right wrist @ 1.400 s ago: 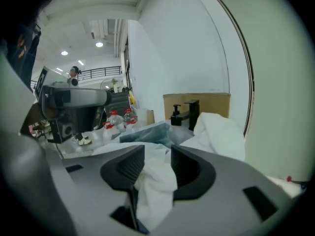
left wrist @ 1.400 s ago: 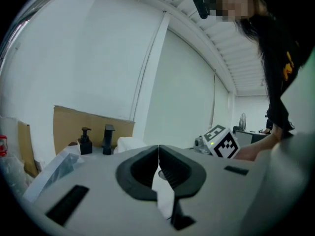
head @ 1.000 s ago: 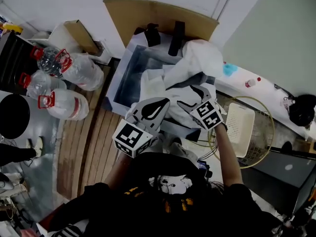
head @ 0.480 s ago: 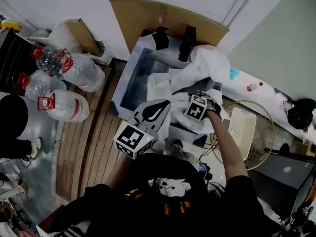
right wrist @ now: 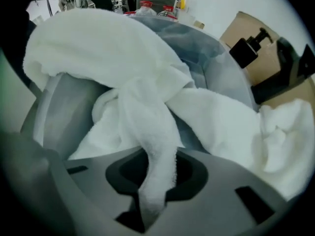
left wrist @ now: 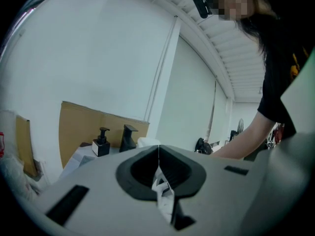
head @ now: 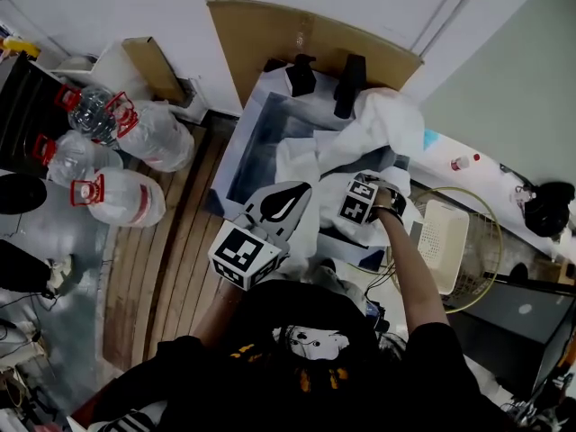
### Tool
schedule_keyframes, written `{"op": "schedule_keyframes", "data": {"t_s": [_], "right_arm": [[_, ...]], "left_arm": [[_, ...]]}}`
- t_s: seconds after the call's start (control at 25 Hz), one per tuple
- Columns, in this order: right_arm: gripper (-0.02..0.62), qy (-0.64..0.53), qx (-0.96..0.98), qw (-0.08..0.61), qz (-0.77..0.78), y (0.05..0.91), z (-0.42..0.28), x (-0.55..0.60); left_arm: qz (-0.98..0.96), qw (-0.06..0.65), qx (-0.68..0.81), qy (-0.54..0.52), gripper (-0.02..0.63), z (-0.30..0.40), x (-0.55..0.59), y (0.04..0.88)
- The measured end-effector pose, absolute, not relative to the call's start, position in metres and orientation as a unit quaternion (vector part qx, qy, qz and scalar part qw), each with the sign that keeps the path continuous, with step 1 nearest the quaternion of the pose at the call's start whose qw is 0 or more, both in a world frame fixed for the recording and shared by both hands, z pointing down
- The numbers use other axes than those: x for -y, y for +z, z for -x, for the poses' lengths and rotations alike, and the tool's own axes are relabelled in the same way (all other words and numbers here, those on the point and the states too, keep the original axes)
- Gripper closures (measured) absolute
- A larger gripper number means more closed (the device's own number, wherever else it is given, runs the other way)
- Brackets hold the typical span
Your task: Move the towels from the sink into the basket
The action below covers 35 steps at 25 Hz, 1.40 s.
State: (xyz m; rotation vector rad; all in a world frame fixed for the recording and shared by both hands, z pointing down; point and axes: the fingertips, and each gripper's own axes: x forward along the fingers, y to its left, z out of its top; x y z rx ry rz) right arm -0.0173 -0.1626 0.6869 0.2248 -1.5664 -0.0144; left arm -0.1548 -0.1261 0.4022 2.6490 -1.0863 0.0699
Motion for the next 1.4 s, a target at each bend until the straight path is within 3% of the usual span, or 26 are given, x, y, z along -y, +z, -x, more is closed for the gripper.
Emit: {"op": "schedule_keyframes", "data": {"t_s": [0.36,1.0,1.4], "right_arm": [[0.531,0.061,0.785,0.553,-0.271,0.608,0.023,0.176],[0.535,0.126,0.819,0.216,-0.516,0.459,-0.070,0.161],[0.537,0.080,0.811,0.100,-0.572,0.380,-0.146,0.127]], "left_arm": [[-0.924,0.138,0.355,0.025,0.598,0.146,0.131,0.404],[-0.942,0.118,0.312,0.023,0.598,0.068,0.113,0.382],[-0.957,0.095,0.273,0.023,0.598,-0.008,0.093,0.362]]}}
